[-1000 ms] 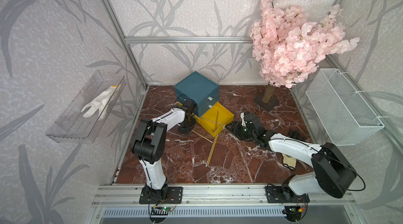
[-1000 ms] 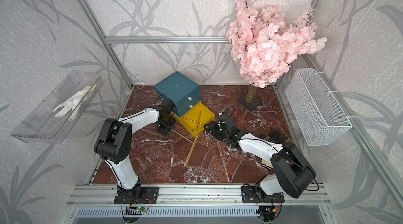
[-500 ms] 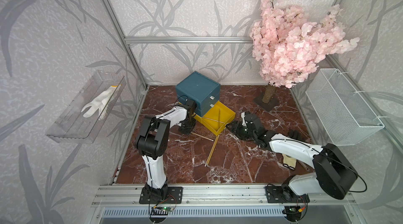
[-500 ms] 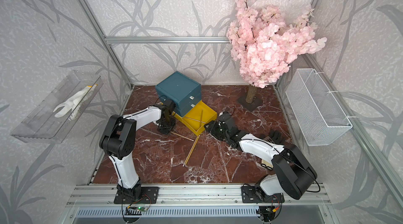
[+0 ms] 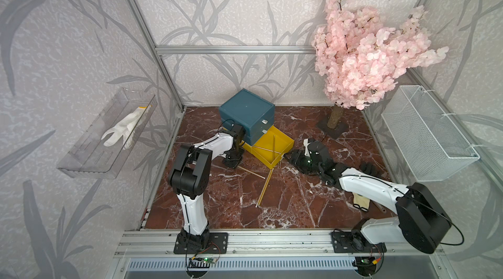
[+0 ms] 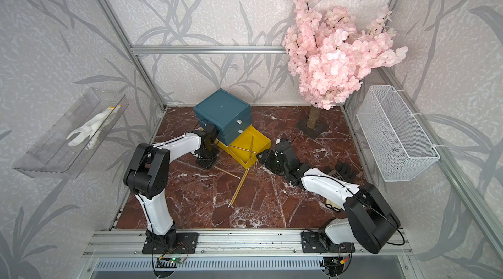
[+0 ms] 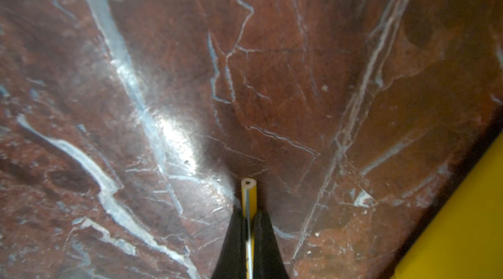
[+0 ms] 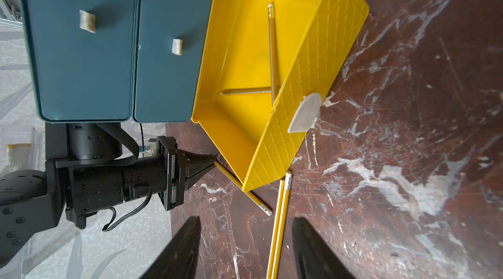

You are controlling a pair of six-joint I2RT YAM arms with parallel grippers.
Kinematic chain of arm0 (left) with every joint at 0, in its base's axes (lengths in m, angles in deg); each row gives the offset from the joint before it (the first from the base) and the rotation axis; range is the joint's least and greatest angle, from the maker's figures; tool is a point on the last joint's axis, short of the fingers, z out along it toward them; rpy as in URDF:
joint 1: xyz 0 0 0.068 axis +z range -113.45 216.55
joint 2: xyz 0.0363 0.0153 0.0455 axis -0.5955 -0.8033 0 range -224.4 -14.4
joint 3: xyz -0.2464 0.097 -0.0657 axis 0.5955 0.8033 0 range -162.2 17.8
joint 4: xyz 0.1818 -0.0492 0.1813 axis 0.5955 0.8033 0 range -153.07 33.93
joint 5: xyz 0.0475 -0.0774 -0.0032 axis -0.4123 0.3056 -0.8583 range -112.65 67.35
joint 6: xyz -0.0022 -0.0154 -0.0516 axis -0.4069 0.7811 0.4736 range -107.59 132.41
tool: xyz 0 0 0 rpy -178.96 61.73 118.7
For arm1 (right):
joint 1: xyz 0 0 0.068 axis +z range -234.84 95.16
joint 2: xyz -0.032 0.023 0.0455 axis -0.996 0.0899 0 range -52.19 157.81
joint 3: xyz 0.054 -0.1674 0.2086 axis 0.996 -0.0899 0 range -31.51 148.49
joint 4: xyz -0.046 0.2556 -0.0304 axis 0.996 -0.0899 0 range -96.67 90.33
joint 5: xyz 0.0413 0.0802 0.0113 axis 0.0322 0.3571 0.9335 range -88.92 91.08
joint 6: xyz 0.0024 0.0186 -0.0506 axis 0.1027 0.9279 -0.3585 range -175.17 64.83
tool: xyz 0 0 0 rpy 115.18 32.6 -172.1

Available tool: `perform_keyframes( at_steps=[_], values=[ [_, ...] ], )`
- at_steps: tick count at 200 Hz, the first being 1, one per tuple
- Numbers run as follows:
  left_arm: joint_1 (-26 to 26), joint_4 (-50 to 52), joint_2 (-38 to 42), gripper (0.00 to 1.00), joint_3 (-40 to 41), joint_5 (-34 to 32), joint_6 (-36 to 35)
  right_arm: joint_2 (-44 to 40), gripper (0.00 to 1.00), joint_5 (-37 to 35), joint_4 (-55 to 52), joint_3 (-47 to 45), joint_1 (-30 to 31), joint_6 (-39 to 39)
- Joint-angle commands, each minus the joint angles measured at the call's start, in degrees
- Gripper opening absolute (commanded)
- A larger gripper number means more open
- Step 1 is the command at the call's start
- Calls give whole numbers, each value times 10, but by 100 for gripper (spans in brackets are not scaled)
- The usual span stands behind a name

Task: Please place the pencils in the drawer according to their color
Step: Pick up the pencil from the center of the board.

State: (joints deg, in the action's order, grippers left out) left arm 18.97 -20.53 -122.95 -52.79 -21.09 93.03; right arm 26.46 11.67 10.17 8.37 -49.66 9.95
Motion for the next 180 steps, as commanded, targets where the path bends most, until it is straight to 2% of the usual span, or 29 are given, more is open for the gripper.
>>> perform_keyframes(
  at_steps=[1, 83, 141, 158, 180],
  values=[
    [1, -20, -1, 0, 41, 3, -4, -15, 58, -6, -10, -7, -3, -1],
    [11, -72, 132, 0, 92, -14, -99, 11, 58, 7, -2, 5, -4, 0],
    [10, -65, 240, 0, 127, 21, -220, 17, 58, 20, 5, 10, -18, 4],
    [0, -49, 273, 0, 117, 24, -264, 20, 58, 25, 11, 10, -27, 7],
    [-29, -32, 318, 0, 86, -3, -319, 25, 58, 32, 16, 13, -37, 9]
  ],
)
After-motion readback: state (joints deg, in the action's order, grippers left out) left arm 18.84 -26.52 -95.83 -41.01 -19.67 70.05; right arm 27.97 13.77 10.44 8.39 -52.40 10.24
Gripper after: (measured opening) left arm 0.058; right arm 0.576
